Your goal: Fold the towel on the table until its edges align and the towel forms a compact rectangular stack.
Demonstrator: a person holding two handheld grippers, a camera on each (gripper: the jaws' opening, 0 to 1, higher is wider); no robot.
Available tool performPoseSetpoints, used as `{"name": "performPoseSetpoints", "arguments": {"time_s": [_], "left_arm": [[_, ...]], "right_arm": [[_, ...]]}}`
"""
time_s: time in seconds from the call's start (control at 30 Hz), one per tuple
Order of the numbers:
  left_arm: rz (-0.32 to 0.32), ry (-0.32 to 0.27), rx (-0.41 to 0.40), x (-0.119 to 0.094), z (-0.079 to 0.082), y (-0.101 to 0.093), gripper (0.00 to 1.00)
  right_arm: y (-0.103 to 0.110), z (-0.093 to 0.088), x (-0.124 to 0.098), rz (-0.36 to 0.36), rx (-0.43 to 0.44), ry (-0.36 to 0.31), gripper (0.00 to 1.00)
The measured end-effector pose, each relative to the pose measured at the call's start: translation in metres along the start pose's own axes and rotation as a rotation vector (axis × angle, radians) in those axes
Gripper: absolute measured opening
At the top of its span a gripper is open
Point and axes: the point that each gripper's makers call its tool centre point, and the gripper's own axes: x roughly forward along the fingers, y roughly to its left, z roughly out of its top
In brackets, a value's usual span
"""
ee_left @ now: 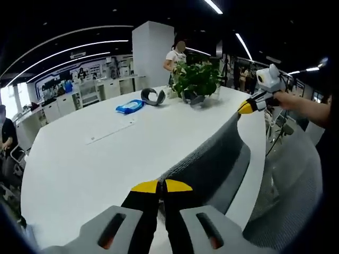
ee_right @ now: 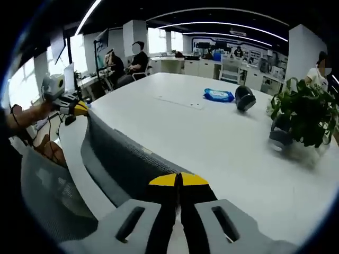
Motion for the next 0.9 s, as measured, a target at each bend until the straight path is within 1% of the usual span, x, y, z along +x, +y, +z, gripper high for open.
{"name": "performPoseSetpoints", "arguments": {"time_s": [0.17, 0.2, 0.23, 0.33, 0.43, 0.57, 0.63, 0.77, 0.8, 0.9], "left_arm": [[-0.010, 0.035, -0.001, 0.019, -0.011, 0.007, 0.02], [-0.021, 0.040, -0.031, 0.022, -0.014, 0.008, 0.02], [-0.026, 0.048, -0.043, 0.026, -0.018, 0.012, 0.02], [-0.032, 0.079, -0.035, 0.036, -0.025, 0.017, 0.02], [-0.042, 0.121, -0.024, 0.050, -0.036, 0.021, 0.02], [-0.046, 0.153, -0.039, 0.063, -0.044, 0.027, 0.02], [-0.045, 0.160, -0.031, 0.068, -0.046, 0.030, 0.03], [-0.051, 0.199, -0.040, 0.080, -0.062, 0.034, 0.03], [-0.055, 0.214, -0.070, 0.083, -0.067, 0.035, 0.03], [-0.052, 0.215, -0.092, 0.088, -0.071, 0.037, 0.03]], "right_arm": [[-0.007, -0.017, 0.025, 0.028, 0.033, 0.041, 0.00], [-0.009, -0.019, 0.029, 0.032, 0.039, 0.046, 0.00], [-0.010, -0.019, 0.032, 0.037, 0.046, 0.046, 0.00], [-0.013, -0.017, 0.041, 0.049, 0.067, 0.045, 0.00], [-0.017, -0.024, 0.057, 0.052, 0.073, 0.074, 0.00], [-0.022, -0.030, 0.071, 0.047, 0.067, 0.103, 0.00], [-0.023, -0.030, 0.075, 0.045, 0.064, 0.106, 0.00], [-0.027, -0.036, 0.089, 0.049, 0.063, 0.130, 0.00], [-0.028, -0.040, 0.094, 0.050, 0.062, 0.141, 0.00], [-0.030, -0.043, 0.101, 0.048, 0.052, 0.156, 0.00]]}}
